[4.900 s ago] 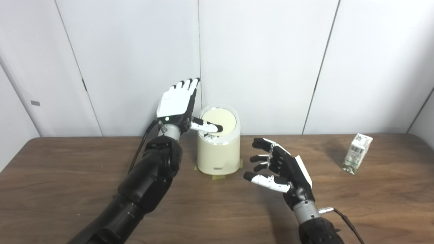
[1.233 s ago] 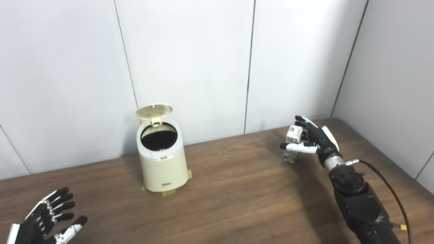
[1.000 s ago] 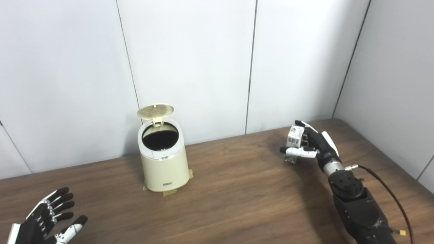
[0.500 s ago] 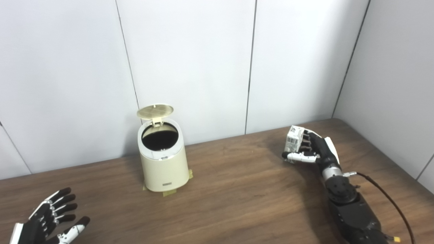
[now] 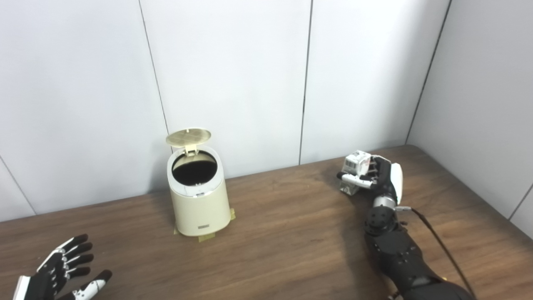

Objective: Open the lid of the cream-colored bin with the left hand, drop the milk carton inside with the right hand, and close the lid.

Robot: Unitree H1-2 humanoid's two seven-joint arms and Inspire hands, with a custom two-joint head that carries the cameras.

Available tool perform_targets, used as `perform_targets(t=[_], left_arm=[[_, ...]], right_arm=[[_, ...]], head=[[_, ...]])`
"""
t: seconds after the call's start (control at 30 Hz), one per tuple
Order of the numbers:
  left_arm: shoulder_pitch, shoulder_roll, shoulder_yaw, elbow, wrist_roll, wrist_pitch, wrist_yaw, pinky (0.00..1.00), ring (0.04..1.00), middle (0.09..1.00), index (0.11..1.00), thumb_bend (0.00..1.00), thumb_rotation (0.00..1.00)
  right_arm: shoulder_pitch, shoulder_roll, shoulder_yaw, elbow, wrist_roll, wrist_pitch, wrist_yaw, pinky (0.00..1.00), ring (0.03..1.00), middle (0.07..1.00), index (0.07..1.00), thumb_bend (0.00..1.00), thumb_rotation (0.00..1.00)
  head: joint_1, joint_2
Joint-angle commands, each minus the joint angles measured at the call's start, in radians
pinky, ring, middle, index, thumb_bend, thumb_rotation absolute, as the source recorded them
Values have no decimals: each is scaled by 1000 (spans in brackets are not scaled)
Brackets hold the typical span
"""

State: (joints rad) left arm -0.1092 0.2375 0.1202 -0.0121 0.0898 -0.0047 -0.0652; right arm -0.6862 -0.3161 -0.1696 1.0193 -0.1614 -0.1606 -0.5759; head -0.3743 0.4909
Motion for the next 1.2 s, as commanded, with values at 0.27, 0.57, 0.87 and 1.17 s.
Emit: perform_targets(t=[0.27,0.57,0.87,1.17], left_arm=[[-23,0,-9,-19,-14,-34,14,704,751,793,814,610,0],[-21,7,-13,25,-31,-79,7,684,742,784,808,625,0],[-24,-1,-31,65,-9,-119,18,671,739,789,804,645,0],[-31,-43,-57,75,9,-119,43,645,729,775,791,686,25]], right_arm=[[16,1,47,-197,-23,23,19,331,393,437,527,522,0],[44,32,97,-529,-35,130,151,349,403,477,535,515,0],[-11,100,170,-681,-84,169,239,292,389,491,539,514,0],[-51,201,174,-746,-89,225,269,310,404,504,514,517,0]], head=[[28,3],[58,9],[125,2],[252,-17]])
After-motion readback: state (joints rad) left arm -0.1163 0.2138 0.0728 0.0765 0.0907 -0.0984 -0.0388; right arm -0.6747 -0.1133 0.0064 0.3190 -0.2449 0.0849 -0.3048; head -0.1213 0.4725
